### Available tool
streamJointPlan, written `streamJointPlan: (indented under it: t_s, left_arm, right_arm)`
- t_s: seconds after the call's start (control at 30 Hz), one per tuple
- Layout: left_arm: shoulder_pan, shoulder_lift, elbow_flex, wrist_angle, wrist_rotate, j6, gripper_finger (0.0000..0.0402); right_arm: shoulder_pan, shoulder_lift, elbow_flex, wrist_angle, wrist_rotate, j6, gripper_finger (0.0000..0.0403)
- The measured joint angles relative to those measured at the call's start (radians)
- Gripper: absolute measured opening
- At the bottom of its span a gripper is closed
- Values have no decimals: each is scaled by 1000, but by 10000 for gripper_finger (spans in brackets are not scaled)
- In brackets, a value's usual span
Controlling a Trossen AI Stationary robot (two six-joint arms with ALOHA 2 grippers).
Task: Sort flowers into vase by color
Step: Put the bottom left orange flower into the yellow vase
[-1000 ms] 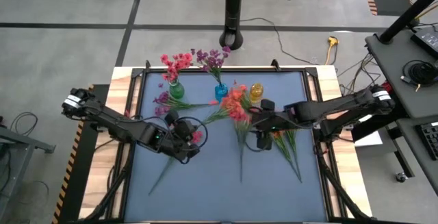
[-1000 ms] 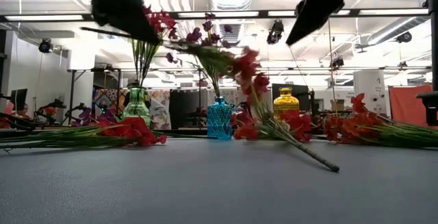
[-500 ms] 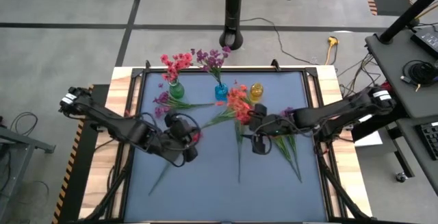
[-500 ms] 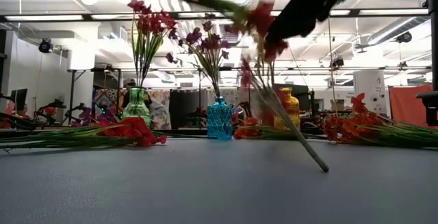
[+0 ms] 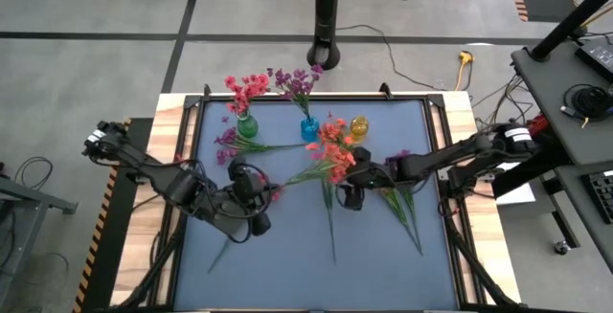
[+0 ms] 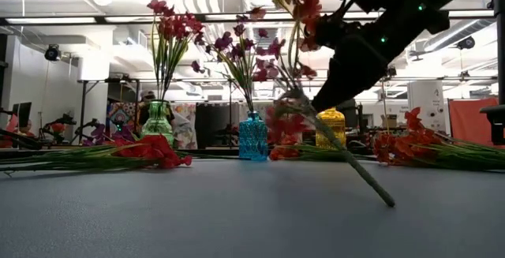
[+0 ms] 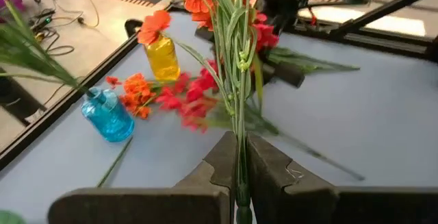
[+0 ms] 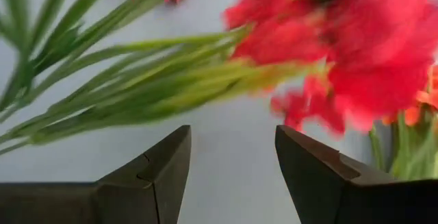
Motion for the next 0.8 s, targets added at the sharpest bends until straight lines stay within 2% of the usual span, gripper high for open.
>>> streamJointPlan:
  t_s: [0.1, 0.27, 0.47, 0.6, 0.8]
  left_arm:
    - [1, 0, 40, -70, -6, -42, 7]
    - [2, 0, 61, -71, -76, -33, 7]
    - [8, 0, -32, -54, -123, -70, 7]
    - [27, 0, -129, 58, -147, -127, 7]
    - [37, 1, -278, 405, -151, -79, 7]
  right_arm:
    - [0, -38, 12, -59, 1, 3, 205]
    - [16, -147, 44, -109, 0, 12, 205]
    - [58, -254, 48, -75, -3, -18, 205]
    - [99, -243, 48, 31, -39, -50, 205]
    - [107, -114, 48, 143, -43, -86, 205]
